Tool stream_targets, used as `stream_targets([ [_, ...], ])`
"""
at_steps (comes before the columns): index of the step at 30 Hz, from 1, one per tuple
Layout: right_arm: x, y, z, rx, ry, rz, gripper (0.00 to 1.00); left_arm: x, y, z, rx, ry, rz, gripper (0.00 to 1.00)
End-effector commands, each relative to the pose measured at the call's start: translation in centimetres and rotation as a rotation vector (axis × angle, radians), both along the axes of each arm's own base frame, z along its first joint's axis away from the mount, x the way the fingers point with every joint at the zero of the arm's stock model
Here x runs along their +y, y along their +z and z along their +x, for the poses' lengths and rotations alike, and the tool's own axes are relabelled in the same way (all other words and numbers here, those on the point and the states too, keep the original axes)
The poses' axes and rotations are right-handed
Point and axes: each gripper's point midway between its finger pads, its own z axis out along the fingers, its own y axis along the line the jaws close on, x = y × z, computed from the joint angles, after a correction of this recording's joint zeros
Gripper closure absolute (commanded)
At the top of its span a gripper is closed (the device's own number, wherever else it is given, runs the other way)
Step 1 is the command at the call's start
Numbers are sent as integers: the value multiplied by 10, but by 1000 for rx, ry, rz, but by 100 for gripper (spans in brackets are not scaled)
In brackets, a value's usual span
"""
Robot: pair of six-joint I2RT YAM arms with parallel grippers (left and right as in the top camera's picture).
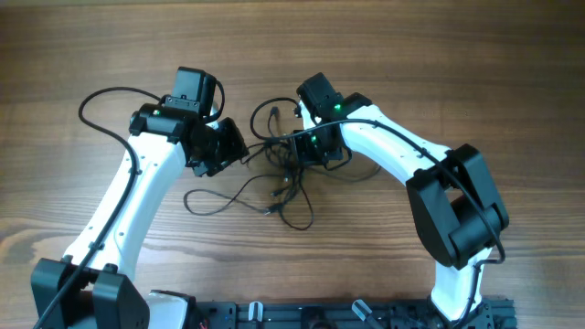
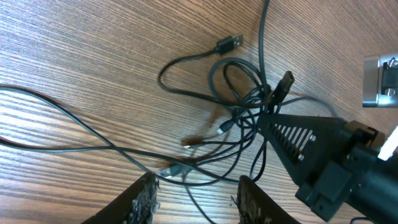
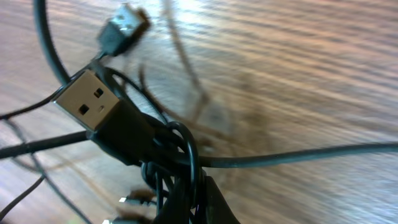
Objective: Untangle cables
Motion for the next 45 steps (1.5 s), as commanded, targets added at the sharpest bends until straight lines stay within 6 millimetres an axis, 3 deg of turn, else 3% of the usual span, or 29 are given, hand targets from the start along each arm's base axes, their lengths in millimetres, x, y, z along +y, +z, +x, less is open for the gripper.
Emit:
stream_targets([
  [1, 23, 44, -12, 7, 35, 165, 95, -2, 0, 0, 7, 1, -22, 56],
  [3, 33, 81, -17, -52, 100, 267, 95, -20, 6, -1, 0, -63, -122, 56],
  [7, 34, 130, -20, -145, 122, 343, 95, -58, 31, -2, -73, -242, -349, 57],
  [10, 31, 162, -23, -203, 108, 385, 95, -62, 35, -1, -85, -251, -375, 58],
  [15, 29, 193, -27, -257, 90, 430, 96, -62, 34, -1, -82, -252, -376, 57],
  [25, 40, 206, -50, -145, 136, 545, 96, -67, 39, 0, -111, -292, -403, 63],
  [27, 42, 209, -55, -124, 148, 571, 96, -67, 40, 1, -120, -294, -403, 69],
  [30, 43, 211, -57, -107, 149, 584, 96, -68, 40, 4, -131, -296, -404, 89],
  [32, 43, 211, -58, -103, 149, 585, 96, -68, 41, 4, -133, -296, -404, 96],
  [37, 41, 208, -57, -102, 139, 568, 96, -66, 39, 4, -129, -286, -389, 96],
  [42, 18, 183, -41, -107, -24, 392, 96, -27, 12, 9, -64, -109, -156, 96],
  [45, 8, 185, -36, -115, -54, 381, 95, -2, 1, 7, -28, -17, -14, 96],
])
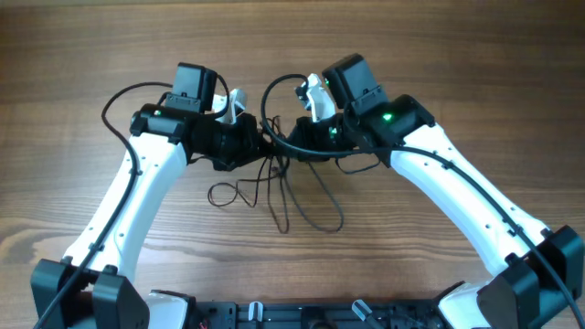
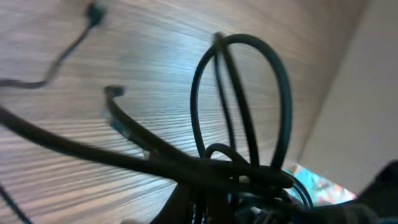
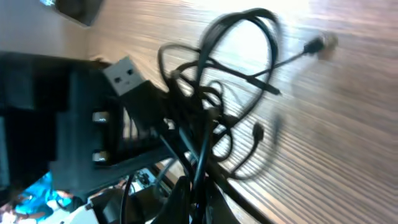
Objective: Untangle cables
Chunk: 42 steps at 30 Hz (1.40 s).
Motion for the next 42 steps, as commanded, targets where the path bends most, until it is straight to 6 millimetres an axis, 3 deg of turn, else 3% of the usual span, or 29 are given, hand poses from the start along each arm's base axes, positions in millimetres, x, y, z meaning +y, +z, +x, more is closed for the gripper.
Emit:
stream_targets([
  [1, -17, 22, 9, -42, -79, 2, 95, 64, -32, 11, 21, 205, 353, 96],
  [5, -50, 38, 26, -124, -196, -73, 95, 84, -37, 10, 45, 285, 449, 96],
  [10, -122, 56, 43, -267, -428, -318, 96, 89, -37, 11, 55, 318, 457, 96],
  [13, -147, 61, 41, -308, -503, -411, 96, 90, -37, 11, 58, 336, 455, 96],
  [16, -135, 63, 34, -280, -458, -347, 96, 89, -37, 12, 55, 337, 451, 96],
  [19, -104, 69, 25, -228, -351, -202, 96, 83, -35, 14, 55, 326, 415, 96],
  [22, -85, 76, 21, -204, -287, -102, 95, 63, -30, 13, 51, 257, 311, 96],
  [23, -83, 77, 21, -203, -281, -90, 96, 54, -27, 13, 34, 205, 267, 93],
  [26, -77, 80, 17, -187, -255, -57, 95, 13, -5, 7, -59, -34, 40, 71],
  [32, -67, 85, 7, -152, -204, 5, 96, -20, 26, 2, -175, -212, -193, 52],
  [38, -60, 89, 1, -132, -170, 47, 96, -41, 60, -6, -296, -358, -403, 43],
  [42, -51, 93, -5, -129, -135, 79, 96, -44, 66, -3, -327, -369, -428, 42],
])
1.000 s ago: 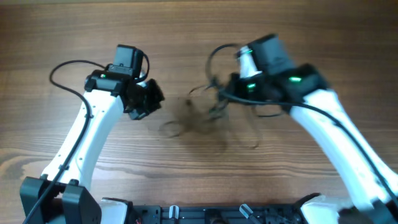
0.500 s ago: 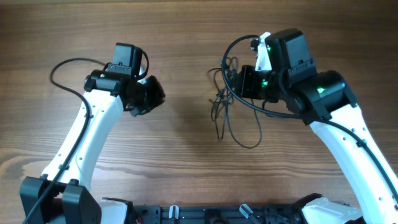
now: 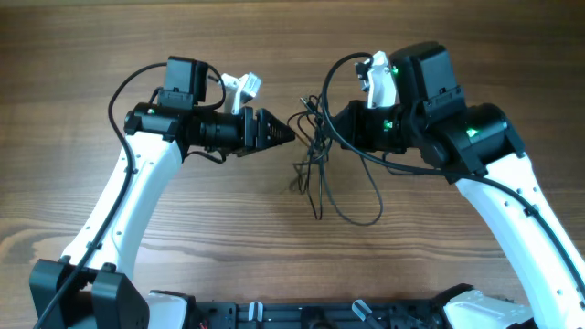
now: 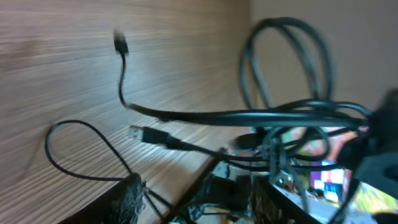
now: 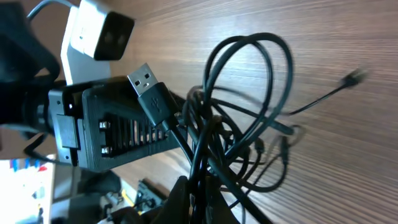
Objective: Untangle cables
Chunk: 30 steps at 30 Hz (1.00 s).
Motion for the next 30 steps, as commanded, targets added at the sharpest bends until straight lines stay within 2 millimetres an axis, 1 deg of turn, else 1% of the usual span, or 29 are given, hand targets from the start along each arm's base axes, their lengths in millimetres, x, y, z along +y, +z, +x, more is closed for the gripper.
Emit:
stream_targets([
  [1, 16, 9, -9, 6, 67, 57, 96, -9, 14, -8, -41, -81, -103, 42],
  [4, 24, 6, -12, 12, 87, 55, 96, -11, 20, -10, -43, -96, -137, 42],
  [7, 30, -2, -14, 32, 109, 42, 96, -10, 30, -10, -50, -110, -198, 44],
  [10, 34, -12, -14, 45, 134, 21, 96, 2, 37, -3, -52, -83, -238, 45],
  [12, 35, -19, -12, 65, 136, 13, 96, 17, 37, 4, -32, -31, -245, 45],
  [15, 37, -21, -11, 67, 145, 17, 96, 39, 34, 10, 11, 46, -242, 45],
  [16, 38, -20, -9, 51, 150, 19, 96, 48, 33, 12, 35, 79, -241, 45],
  [18, 40, -17, -6, 34, 153, 28, 96, 59, 30, 14, 55, 118, -231, 46],
  [20, 44, -13, -7, 24, 173, 54, 96, 73, 23, 19, 77, 174, -195, 49],
  [22, 49, -7, -10, 19, 203, 90, 96, 93, 5, 25, 175, 297, -113, 49],
  [23, 51, -5, -11, 16, 215, 104, 96, 100, -1, 26, 223, 347, -88, 49],
  [26, 61, 8, -20, -31, 324, 173, 95, 106, -4, 25, 279, 388, -83, 45],
  [28, 70, 19, -31, -80, 426, 230, 96, 104, -4, 22, 296, 383, -86, 43],
  [30, 76, 23, -37, -125, 486, 245, 96, 100, -5, 18, 323, 377, -85, 42],
])
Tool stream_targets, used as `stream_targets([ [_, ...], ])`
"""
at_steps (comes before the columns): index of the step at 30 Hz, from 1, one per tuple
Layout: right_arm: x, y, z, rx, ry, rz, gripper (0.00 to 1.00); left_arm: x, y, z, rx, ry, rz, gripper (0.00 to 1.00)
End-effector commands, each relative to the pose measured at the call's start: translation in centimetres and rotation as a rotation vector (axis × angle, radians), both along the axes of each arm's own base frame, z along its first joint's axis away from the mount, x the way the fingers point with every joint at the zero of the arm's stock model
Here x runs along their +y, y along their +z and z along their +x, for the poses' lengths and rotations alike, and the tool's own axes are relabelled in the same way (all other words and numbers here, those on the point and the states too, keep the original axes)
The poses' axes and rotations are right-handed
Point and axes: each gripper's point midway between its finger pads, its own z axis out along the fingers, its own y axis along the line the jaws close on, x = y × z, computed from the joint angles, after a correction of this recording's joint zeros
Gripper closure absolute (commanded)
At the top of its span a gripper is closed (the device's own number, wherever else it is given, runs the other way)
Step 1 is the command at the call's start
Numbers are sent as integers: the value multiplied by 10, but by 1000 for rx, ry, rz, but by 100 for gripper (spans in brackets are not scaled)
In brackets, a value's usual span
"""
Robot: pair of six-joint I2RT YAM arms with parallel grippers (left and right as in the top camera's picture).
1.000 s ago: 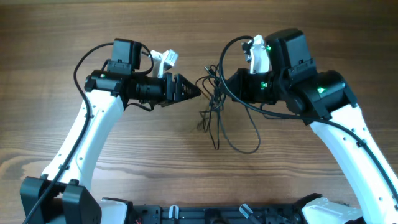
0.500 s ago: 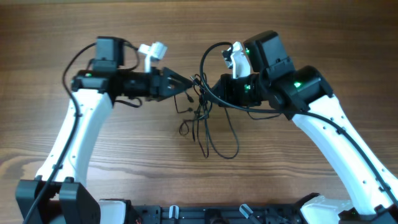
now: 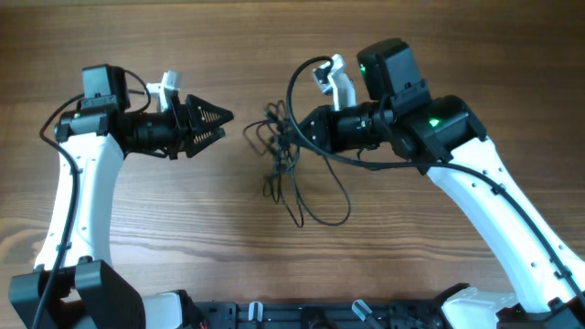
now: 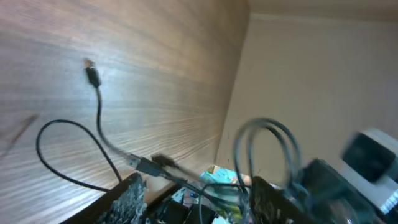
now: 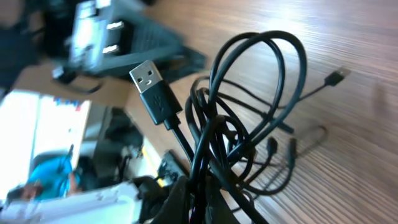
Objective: Untangle cables
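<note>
A tangle of black cables (image 3: 279,155) hangs from my right gripper (image 3: 292,133), which is shut on the knot above the table's middle. Its long loop (image 3: 322,208) trails on the wood. In the right wrist view the bundle (image 5: 249,112) fills the frame, a USB plug (image 5: 151,87) sticks up from it, and the gripper (image 5: 199,208) pinches it at the bottom. My left gripper (image 3: 226,123) stands open to the left of the tangle, apart from it, holding nothing. In the left wrist view its fingers (image 4: 129,198) frame the hanging cables (image 4: 267,155) and a trailing loop (image 4: 68,149).
The wooden table (image 3: 292,37) stretches on all sides. A dark rail (image 3: 347,315) with fittings runs along the front edge between the two arm bases.
My left gripper, still open, has drawn back to the left, widening the gap to the tangle. The right gripper has shifted left a little with the bundle still in it.
At first the tangle lay on the table with my right gripper shut on it and the left open beside it. Then both grippers met at the raised knot. After that the left was open and apart, and it now stands farther left.
</note>
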Motion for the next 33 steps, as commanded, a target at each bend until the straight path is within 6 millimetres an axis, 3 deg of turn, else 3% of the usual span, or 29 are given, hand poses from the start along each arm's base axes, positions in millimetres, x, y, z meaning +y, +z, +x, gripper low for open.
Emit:
stream_targets([
  [1, 20, 20, -24, -113, 214, 106, 96, -4, -8, -6, 80, 12, 8, 43],
  [6, 26, 15, -37, -242, 333, 85, 95, -14, -9, -12, 112, -13, 3, 41],
  [17, 21, 4, -48, -242, 387, 50, 95, -17, -5, -13, 80, -36, -13, 43],
  [21, 19, 0, -42, -241, 357, 19, 95, -26, 6, -19, 93, -65, -93, 45],
  [26, 14, -7, -10, -162, 116, -70, 96, -29, 6, -23, 35, -113, -74, 45],
  [33, 16, -3, -8, -161, 108, -52, 96, -29, 4, -24, -38, -148, -44, 43],
])
